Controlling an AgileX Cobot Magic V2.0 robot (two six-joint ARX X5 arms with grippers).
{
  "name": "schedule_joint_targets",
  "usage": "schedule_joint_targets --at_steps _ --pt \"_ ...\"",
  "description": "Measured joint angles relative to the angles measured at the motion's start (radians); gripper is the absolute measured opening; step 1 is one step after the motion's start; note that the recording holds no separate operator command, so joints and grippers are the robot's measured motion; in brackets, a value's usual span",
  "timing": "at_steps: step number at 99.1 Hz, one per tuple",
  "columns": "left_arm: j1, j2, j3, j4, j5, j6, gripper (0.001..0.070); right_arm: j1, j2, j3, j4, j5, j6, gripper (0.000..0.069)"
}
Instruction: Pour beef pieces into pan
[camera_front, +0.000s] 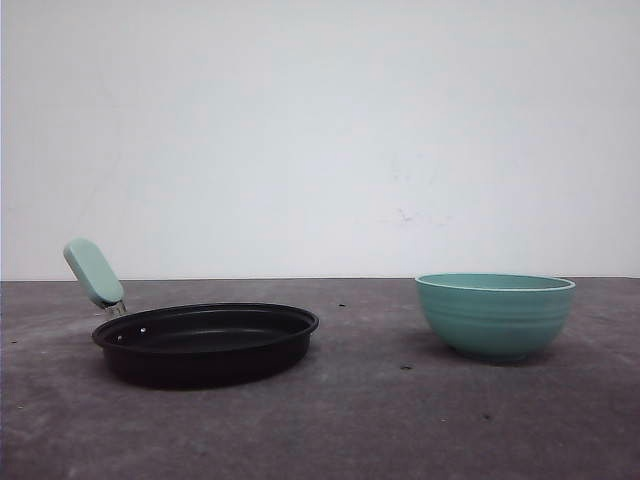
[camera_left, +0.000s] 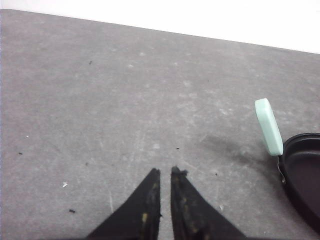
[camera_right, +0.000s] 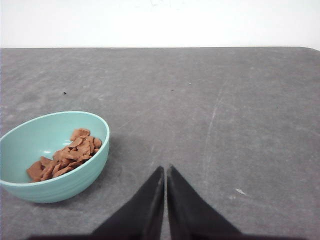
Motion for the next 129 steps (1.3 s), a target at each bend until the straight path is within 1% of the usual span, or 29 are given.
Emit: schedule_joint_targets --at_steps 55,70,78,88,91,95,104,109,120,129 --pt "0.0 0.0 0.0 0.0 0.0 0.0 0.0012 0.0 0.0 0.0 0.0 0.0 0.0 0.0008" --pt "0.0 0.0 0.0 0.0 0.0 0.0 0.0012 0.0 0.0 0.0 0.03 -0.001 0.004 0.0008" --pt "0.0 0.0 0.0 0.0 0.0 0.0 0.0012 0.0 0.0 0.0 0.051 -0.002 0.037 0.0008" --pt "0.0 0.0 0.0 0.001 0.001 -0.006 0.0012 0.0 0.0 0.0 0.063 -0.01 0.119 0.0008" --pt "0.0 0.0 0.0 0.002 0.005 -0.019 0.0012 0.0 0.0 0.0 0.066 -0.019 0.149 0.0008" --pt "0.0 0.0 -0.003 0.011 0.014 -0.052 0.0012 0.0 0.0 0.0 0.069 -0.041 0.19 0.0008" --pt "0.0 0.0 -0.009 0.034 0.033 -0.167 0.0012 0.0 0.0 0.0 0.07 -0.091 0.257 0.0008" --pt "0.0 0.0 -0.01 0.037 0.034 -0.21 0.0012 0.0 0.0 0.0 0.067 -0.101 0.276 0.0008" --pt "0.0 0.0 -0.01 0.038 0.047 -0.273 0.0012 0.0 0.0 0.0 0.041 -0.106 0.295 0.0008" --pt "0.0 0.0 -0.01 0.043 0.095 -0.353 0.0012 0.0 0.0 0.002 0.048 -0.142 0.317 0.0008"
